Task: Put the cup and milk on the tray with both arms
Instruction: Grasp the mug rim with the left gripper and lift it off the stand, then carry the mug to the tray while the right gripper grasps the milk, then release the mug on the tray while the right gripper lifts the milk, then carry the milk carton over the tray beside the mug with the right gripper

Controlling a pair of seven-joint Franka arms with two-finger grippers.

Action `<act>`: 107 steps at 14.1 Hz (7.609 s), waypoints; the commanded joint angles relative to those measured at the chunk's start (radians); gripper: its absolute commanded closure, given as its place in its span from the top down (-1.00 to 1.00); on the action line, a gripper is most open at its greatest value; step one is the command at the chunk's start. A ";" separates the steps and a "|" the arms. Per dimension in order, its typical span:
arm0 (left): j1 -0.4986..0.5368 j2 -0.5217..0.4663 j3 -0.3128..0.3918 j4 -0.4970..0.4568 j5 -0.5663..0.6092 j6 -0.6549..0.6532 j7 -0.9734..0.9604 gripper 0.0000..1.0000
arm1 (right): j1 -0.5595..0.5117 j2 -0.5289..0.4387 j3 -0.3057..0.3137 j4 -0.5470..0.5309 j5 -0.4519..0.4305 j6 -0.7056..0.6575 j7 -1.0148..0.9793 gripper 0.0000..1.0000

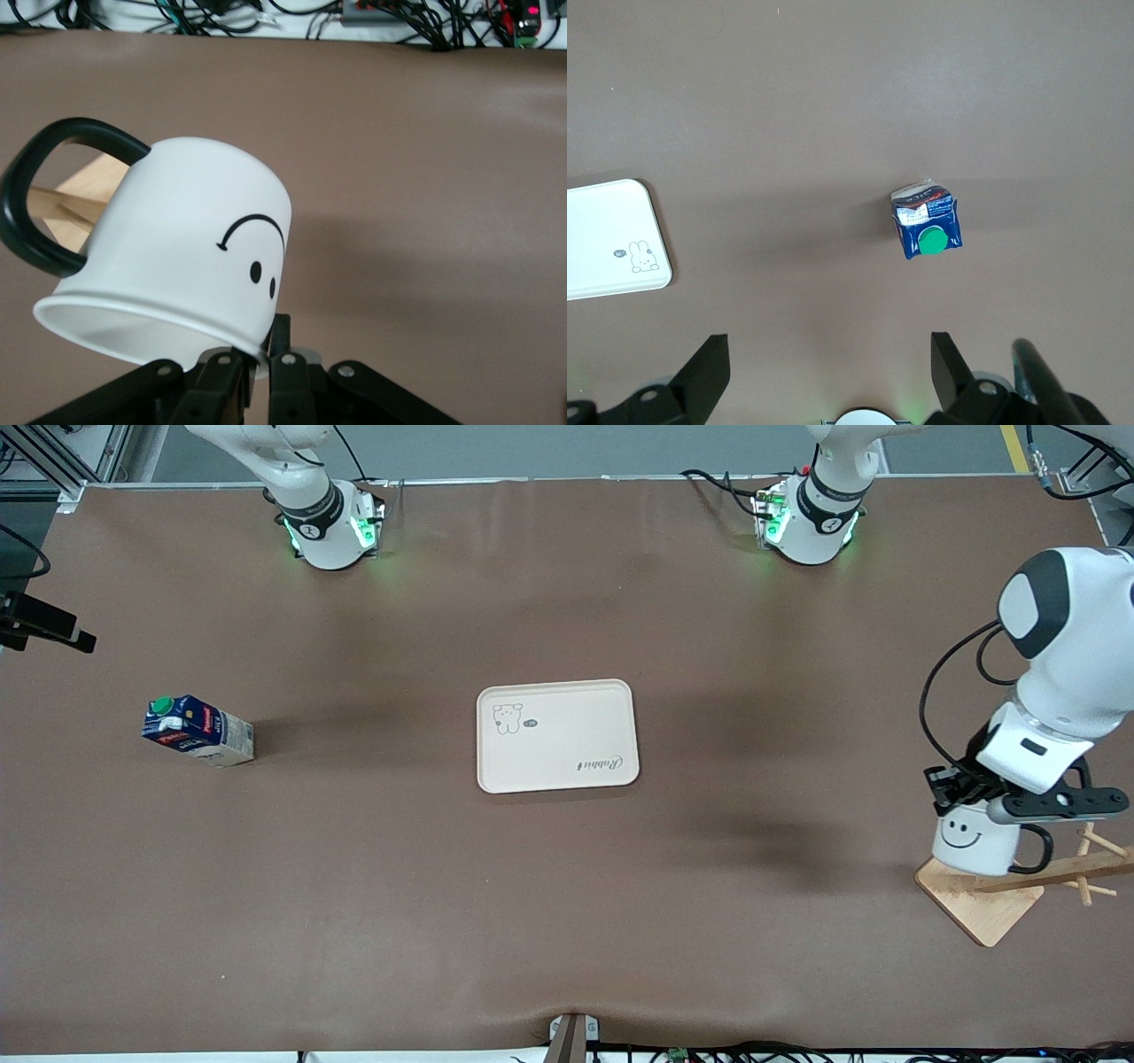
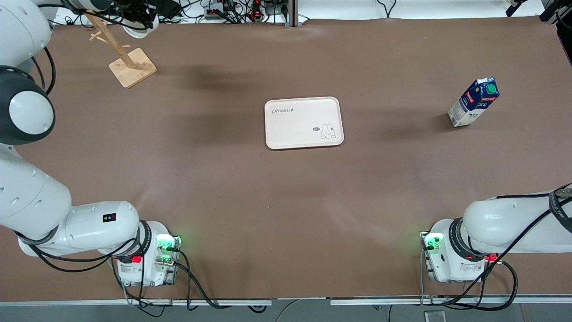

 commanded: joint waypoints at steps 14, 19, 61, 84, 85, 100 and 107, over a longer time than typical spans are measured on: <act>-0.015 -0.037 -0.010 0.042 0.012 -0.135 -0.046 -1.00 | -0.008 0.028 0.000 0.024 0.010 -0.015 -0.010 1.00; -0.012 -0.054 -0.013 0.039 0.012 -0.137 -0.037 -1.00 | -0.009 0.047 0.000 0.024 0.003 -0.015 -0.010 1.00; -0.644 0.524 -0.061 0.196 -0.400 -0.077 -0.873 0.84 | -0.118 0.165 -0.002 -0.476 -0.040 0.439 -0.124 0.74; -0.081 -0.063 -0.041 0.368 0.008 -0.749 -0.299 1.00 | 0.271 0.191 0.006 -0.027 0.038 0.068 0.166 -1.00; -0.070 -0.083 -0.041 0.368 0.006 -0.759 -0.272 1.00 | 0.303 0.198 0.006 -0.015 0.047 0.068 0.209 -1.00; -0.047 -0.298 0.067 0.272 -0.084 -0.858 -0.080 1.00 | 0.672 0.444 0.006 0.144 0.126 0.108 0.602 -1.00; -0.014 -0.258 0.070 0.300 -0.098 -0.856 -0.061 1.00 | 0.730 0.493 0.006 0.137 0.129 0.205 0.640 -1.00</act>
